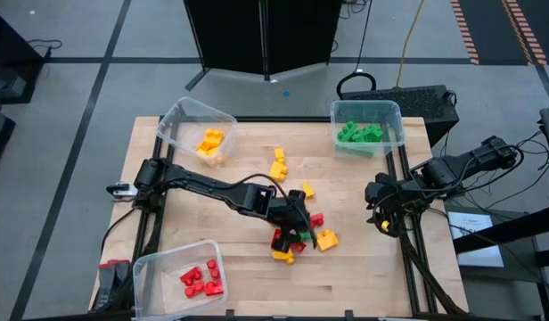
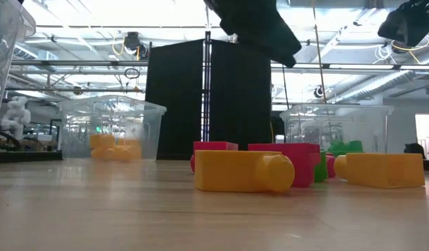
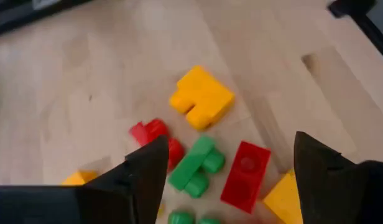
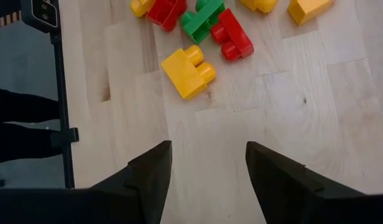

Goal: Sort blocks
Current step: Put the red game piece into the bottom transparent bin

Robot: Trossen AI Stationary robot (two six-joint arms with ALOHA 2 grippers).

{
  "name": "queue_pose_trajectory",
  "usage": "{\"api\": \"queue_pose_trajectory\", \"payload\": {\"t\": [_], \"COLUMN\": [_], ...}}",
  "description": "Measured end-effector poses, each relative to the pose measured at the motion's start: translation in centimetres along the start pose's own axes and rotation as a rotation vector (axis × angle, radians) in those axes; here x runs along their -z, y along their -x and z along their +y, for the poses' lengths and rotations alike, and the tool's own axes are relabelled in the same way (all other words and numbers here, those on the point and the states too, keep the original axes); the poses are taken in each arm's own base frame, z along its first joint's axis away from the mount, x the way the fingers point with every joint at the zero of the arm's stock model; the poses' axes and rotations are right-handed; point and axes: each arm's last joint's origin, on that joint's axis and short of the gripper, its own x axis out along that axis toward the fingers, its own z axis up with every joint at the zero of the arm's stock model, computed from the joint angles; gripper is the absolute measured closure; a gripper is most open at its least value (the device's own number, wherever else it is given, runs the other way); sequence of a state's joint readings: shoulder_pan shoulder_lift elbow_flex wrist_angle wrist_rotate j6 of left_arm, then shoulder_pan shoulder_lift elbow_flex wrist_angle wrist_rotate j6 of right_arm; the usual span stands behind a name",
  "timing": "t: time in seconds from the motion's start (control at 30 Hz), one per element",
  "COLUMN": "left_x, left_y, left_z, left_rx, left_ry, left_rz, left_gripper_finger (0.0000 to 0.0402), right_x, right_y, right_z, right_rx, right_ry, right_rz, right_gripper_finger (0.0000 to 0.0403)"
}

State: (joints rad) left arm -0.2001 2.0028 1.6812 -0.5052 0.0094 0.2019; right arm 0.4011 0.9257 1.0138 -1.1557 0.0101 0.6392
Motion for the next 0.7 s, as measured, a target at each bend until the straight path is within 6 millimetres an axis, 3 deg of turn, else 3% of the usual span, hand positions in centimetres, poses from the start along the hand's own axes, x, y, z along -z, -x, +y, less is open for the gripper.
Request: {"api": "queue_pose_trajectory", "payload": {"t": [0.2, 0.53, 0.7], "left_x": [0.2, 2.7, 3.6], "left_y": [-1.6, -7.0, -8.6], "left_z": [-1.5, -2.9, -3.2], "left_rx": [0.018, 0.050, 0.054], "left_ry": [-0.118, -0.158, -0.158], "left_rz": [0.014, 0.102, 0.132], "left_gripper_finger": [0.0167, 0.0167, 0.0167], "right_x": [0.0, -0.1, -0.1], "right_y": [0.0, 0.0, 0.0], "right_z": [0.0, 0.0, 0.0], "right_rx": [0.018, 0.017, 0.016], "right_ry": [-0.004, -0.015, -0.015], "right_rz": [-0.013, -0.014, -0.014], "right_gripper_finger": [0.0202, 0.0202, 0.0202]}}
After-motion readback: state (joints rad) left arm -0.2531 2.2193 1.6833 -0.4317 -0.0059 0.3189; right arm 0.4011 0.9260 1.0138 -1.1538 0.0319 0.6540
